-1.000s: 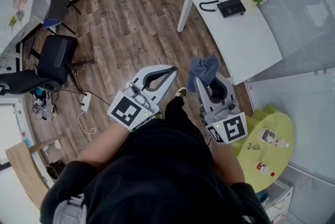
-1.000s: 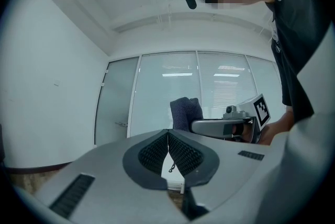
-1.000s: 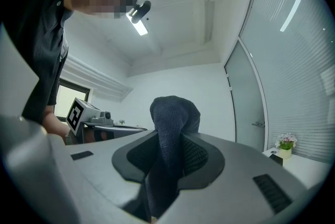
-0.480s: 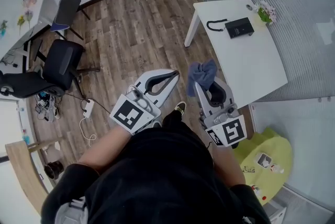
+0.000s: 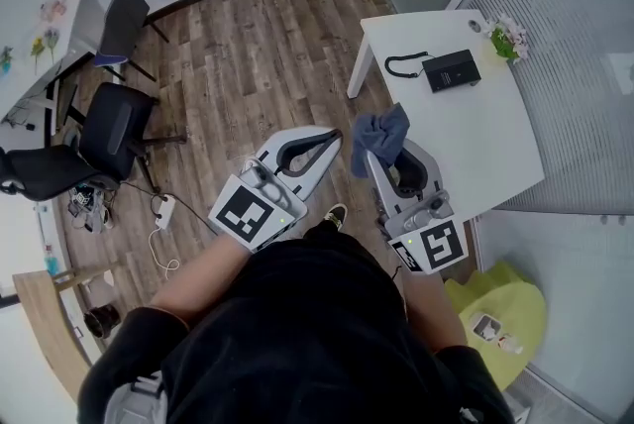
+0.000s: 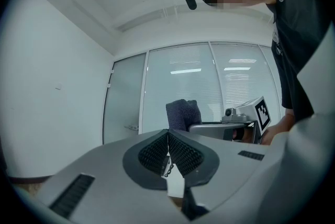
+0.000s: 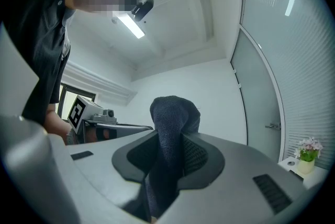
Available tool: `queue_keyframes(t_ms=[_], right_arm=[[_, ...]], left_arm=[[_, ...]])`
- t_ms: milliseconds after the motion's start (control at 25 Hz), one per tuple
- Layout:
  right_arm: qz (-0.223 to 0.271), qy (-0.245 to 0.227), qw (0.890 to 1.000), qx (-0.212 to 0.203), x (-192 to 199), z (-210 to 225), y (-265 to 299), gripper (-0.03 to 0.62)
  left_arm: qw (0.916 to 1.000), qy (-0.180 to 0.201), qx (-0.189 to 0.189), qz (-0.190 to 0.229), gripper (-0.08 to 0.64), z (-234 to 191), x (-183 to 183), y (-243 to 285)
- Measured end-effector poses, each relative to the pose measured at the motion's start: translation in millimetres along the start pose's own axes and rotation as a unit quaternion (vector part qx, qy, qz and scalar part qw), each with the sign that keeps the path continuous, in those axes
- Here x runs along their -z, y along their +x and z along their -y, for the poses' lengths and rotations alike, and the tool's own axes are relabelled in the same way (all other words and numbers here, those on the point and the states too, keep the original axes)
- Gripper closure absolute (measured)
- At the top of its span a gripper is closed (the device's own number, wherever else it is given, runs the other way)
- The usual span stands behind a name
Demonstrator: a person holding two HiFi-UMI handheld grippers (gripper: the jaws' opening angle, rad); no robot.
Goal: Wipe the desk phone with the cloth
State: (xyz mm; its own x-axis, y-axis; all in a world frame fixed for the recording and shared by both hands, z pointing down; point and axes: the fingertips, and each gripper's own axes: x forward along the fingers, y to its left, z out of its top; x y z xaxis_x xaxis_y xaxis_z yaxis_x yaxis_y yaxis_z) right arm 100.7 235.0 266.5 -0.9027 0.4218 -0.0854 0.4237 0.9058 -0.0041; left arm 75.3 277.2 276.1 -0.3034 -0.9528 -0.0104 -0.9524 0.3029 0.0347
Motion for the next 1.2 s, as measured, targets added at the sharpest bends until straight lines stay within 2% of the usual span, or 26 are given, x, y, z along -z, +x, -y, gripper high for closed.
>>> queue_keyframes(t_ms=[160, 560, 760, 920, 1200], right_arm=[[0.001, 0.005, 1.0, -0.003, 4.1, 32.8, 5.8, 0.482], [0.003, -0.003, 1.0, -0.004, -0.5, 71.8, 8.5, 0.482], [-0.001, -0.008, 1.0, 0.007, -4.4, 50.1, 9.0, 0.482], [-0.009, 0.001, 1.0, 0.014, 12.3, 104.2, 17.7, 0.482], [-0.014, -0.006, 0.999, 0.041, 15.1, 134.6, 55.3, 0.482]], left_arm=[[0.9998, 0.006, -0.005, -0.016, 0.549, -10.5, 5.0, 29.4], [0.9999, 0.003, -0.009, -0.008, 0.549, -19.9, 0.4, 66.1], [1.0, 0.005, 0.007, 0.004, 0.549, -16.0, -4.7, 45.0], [0.9996, 0.003, 0.017, -0.023, 0.549, -32.0, 17.8, 95.7], [0.9989, -0.004, 0.047, -0.009, 0.549, -75.0, 14.2, 124.4]])
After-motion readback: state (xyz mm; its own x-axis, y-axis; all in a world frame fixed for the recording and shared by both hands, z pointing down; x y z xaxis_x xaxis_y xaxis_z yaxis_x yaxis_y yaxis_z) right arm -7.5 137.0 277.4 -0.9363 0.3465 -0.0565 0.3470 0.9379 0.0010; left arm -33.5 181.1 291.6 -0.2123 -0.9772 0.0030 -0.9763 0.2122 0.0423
